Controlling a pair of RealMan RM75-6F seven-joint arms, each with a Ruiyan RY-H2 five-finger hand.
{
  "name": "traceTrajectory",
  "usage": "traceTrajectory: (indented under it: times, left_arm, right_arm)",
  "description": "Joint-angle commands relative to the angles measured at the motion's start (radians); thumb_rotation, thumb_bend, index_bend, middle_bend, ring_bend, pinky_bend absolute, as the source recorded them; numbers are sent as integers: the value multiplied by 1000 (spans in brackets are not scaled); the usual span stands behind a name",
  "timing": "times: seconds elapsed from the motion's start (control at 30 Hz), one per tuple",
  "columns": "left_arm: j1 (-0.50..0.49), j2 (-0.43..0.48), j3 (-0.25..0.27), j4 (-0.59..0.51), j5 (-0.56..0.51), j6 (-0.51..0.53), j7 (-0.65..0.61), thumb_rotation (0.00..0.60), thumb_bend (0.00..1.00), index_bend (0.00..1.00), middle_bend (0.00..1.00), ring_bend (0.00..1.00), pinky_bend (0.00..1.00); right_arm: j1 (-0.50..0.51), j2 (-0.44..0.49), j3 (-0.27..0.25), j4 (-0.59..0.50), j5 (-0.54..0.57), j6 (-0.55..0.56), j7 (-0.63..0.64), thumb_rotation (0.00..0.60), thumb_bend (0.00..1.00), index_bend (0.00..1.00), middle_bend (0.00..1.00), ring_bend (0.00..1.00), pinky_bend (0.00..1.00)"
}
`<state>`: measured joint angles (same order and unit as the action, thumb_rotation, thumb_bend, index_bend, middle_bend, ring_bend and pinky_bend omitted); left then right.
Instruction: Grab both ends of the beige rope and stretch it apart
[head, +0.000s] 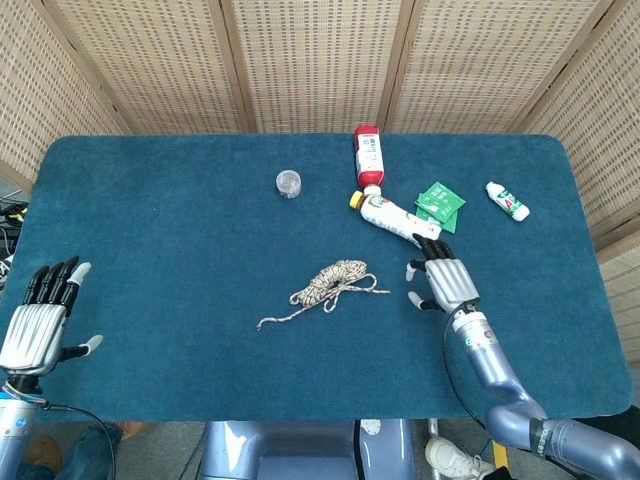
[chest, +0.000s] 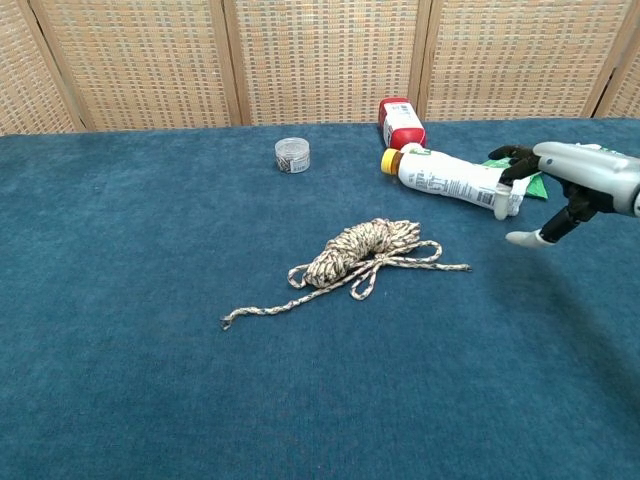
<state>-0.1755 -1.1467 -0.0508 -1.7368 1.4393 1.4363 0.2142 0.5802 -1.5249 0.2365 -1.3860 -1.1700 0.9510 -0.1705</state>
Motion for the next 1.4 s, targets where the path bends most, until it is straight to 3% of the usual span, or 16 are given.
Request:
traceTrajectory:
  times: [0.03, 0.43, 1.4]
  left_arm:
    - [1, -3, 0, 0, 4, 3, 3, 600, 0, 0, 0, 0, 0]
    - [2, -11, 3, 2, 11, -2, 12, 600, 0, 0, 0, 0, 0]
    - [-4, -18, -1, 3, 6, -21, 21, 600, 0, 0, 0, 0, 0]
  right_arm:
    - [38, -66, -3, 34, 51, -19, -75, 600, 305, 488, 0, 0, 0]
    - [89, -172, -14, 138, 124, -22, -202, 600, 319, 492, 0, 0, 0]
    - [136, -216, -5, 191, 230, -61, -264, 600, 323, 494, 0, 0, 0]
